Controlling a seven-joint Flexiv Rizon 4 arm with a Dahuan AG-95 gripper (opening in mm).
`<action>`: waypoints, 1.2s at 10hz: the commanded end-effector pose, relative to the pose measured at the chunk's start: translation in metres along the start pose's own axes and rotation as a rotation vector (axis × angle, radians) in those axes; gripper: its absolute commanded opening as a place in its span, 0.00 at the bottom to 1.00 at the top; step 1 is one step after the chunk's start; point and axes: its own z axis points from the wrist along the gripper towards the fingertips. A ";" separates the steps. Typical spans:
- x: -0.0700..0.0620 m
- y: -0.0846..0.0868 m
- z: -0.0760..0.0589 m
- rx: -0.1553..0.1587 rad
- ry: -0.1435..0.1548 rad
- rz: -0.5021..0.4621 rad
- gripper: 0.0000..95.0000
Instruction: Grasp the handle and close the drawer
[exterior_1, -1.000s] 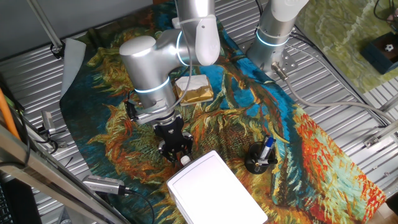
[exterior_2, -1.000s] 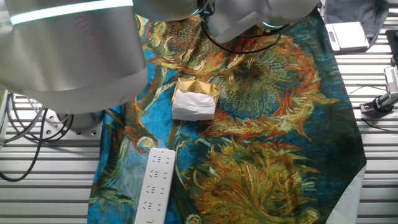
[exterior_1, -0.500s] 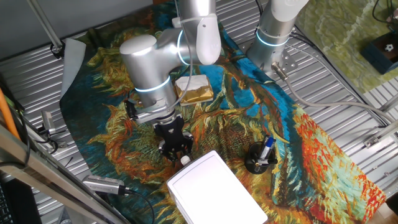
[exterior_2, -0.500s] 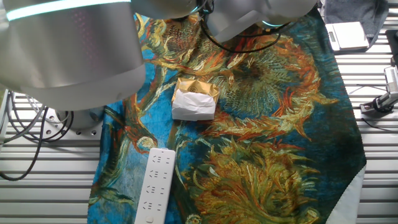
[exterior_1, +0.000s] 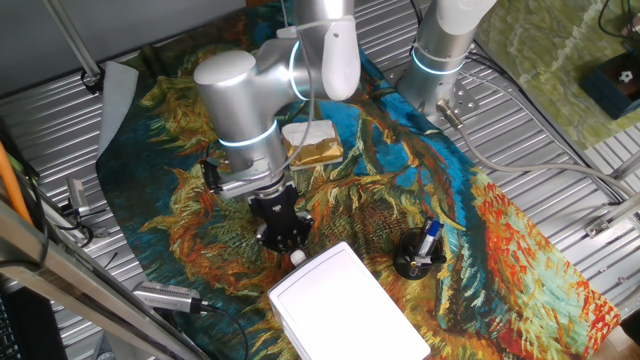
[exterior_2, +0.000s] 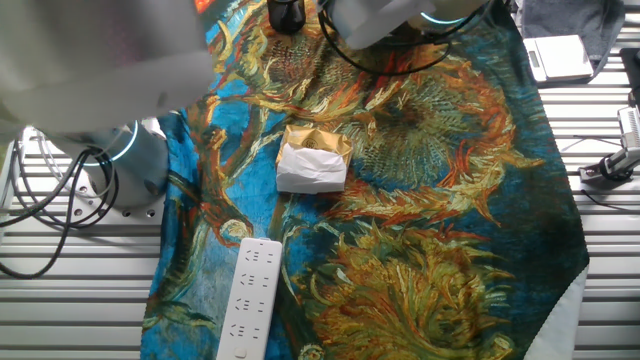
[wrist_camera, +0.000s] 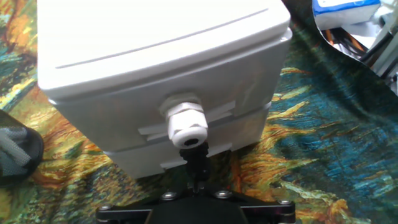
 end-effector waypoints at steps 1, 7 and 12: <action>0.000 0.000 -0.002 -0.002 0.002 0.004 0.00; -0.001 0.000 -0.003 0.025 0.087 0.039 0.00; 0.000 0.000 -0.003 0.074 0.165 0.001 0.00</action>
